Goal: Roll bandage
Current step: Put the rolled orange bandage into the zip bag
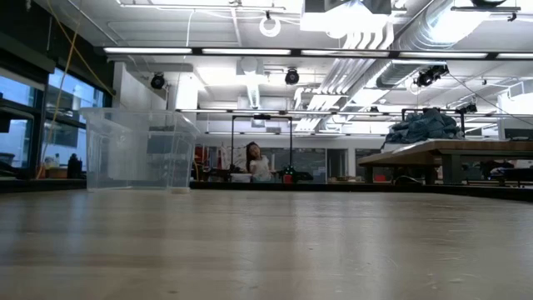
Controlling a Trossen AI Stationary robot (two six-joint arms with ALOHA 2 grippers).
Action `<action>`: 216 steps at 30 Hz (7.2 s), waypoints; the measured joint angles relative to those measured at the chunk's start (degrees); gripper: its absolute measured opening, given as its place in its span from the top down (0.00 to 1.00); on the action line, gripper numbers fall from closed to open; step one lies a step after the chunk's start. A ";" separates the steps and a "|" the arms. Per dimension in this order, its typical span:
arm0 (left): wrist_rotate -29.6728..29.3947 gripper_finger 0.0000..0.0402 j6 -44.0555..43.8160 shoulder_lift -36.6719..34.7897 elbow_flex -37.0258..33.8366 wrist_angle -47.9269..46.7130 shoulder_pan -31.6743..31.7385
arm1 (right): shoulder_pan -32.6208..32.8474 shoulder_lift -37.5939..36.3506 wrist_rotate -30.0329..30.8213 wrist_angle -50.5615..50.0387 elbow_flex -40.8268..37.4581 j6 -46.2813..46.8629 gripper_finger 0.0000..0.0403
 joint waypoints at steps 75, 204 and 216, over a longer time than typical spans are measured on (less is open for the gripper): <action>18.77 1.00 -30.78 -8.29 0.02 15.44 1.44 | 7.98 13.12 -10.38 37.12 -0.09 1.95 0.49; 6.49 0.58 -9.29 -18.03 0.00 -21.86 -0.17 | 6.80 2.71 2.46 15.72 -0.07 4.50 1.00; 6.37 0.96 -6.27 -18.06 0.00 -23.39 -0.07 | 6.80 2.71 2.71 13.65 -0.07 4.50 1.00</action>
